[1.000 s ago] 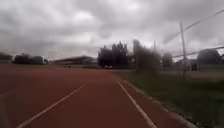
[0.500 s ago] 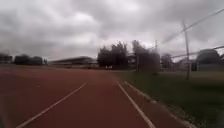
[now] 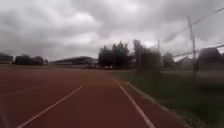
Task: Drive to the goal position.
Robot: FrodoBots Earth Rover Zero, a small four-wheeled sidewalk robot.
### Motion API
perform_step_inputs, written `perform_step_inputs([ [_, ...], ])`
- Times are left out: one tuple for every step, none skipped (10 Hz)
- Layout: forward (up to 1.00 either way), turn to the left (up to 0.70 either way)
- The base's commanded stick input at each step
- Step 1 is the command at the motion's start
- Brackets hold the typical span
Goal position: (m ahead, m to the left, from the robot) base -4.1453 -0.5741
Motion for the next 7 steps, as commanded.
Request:
perform_step_inputs([
  [0.00, 0.70],
  [0.00, 0.70],
  [0.00, 0.70],
  [0.00, 0.70],
  [0.00, 0.70],
  [0.00, 0.70],
  [0.00, 0.70],
])
